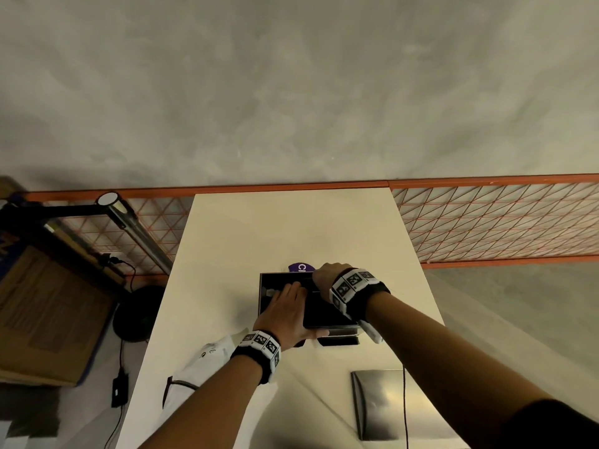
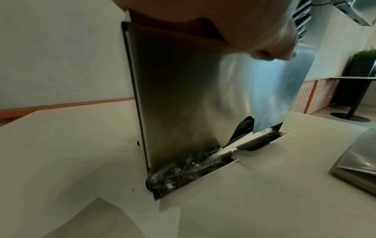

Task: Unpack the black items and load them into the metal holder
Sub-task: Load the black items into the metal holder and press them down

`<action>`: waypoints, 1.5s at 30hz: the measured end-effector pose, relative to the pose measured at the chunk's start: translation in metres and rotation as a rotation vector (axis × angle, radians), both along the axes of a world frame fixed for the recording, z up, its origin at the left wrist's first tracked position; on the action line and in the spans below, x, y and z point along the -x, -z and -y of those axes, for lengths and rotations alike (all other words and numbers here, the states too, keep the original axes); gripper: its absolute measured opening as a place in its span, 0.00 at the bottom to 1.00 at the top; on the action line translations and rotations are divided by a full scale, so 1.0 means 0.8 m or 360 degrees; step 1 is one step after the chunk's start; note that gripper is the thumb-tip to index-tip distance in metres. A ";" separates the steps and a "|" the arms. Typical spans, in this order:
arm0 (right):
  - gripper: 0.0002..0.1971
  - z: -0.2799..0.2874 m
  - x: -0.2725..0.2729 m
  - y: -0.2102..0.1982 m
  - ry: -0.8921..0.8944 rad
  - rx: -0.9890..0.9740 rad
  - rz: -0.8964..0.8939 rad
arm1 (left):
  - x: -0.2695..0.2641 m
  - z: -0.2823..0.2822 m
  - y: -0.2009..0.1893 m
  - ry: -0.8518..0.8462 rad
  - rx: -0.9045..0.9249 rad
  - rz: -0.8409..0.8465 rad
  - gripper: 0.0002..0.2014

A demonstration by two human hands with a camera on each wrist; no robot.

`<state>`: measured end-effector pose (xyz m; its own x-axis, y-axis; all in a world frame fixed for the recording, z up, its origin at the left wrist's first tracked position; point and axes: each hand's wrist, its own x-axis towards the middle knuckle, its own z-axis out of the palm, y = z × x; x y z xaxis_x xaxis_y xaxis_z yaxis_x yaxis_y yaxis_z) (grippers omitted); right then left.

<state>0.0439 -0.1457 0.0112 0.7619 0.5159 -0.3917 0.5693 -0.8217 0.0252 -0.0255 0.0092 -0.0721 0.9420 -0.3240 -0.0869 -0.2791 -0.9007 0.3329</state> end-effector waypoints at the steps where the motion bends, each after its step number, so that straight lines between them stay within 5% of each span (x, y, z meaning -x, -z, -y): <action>1: 0.06 0.003 0.003 -0.005 -0.0006 0.0017 0.0034 | -0.001 0.000 -0.001 -0.0016 0.0028 0.0008 0.45; 7: 0.07 0.026 -0.002 -0.019 0.0047 0.0119 0.0067 | -0.005 -0.003 -0.008 -0.0026 0.0174 0.0257 0.41; 12: 0.11 0.038 -0.020 -0.023 0.0013 0.0174 0.0085 | -0.011 -0.002 -0.012 -0.0050 0.0246 0.0326 0.47; 17: 0.04 0.043 -0.029 -0.028 -0.0021 0.0153 0.0006 | -0.015 0.000 -0.010 -0.0051 0.0288 0.0351 0.47; 31: 0.10 0.037 -0.022 -0.036 0.0005 0.0048 -0.0217 | -0.020 0.013 -0.032 -0.0057 0.0054 0.0673 0.52; 39: 0.10 0.040 -0.012 -0.026 -0.0063 -0.0045 -0.0330 | -0.054 0.024 -0.039 0.0198 0.0101 0.0187 0.46; 45: 0.11 0.054 -0.012 -0.028 -0.0086 0.0039 -0.0350 | -0.047 0.042 -0.019 0.0051 0.0351 -0.0113 0.43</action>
<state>0.0531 -0.1892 0.0334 0.6282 0.5418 -0.5584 0.6066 -0.7905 -0.0847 0.0122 -0.0241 -0.0567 0.9250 -0.3722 -0.0765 -0.2752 -0.7950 0.5406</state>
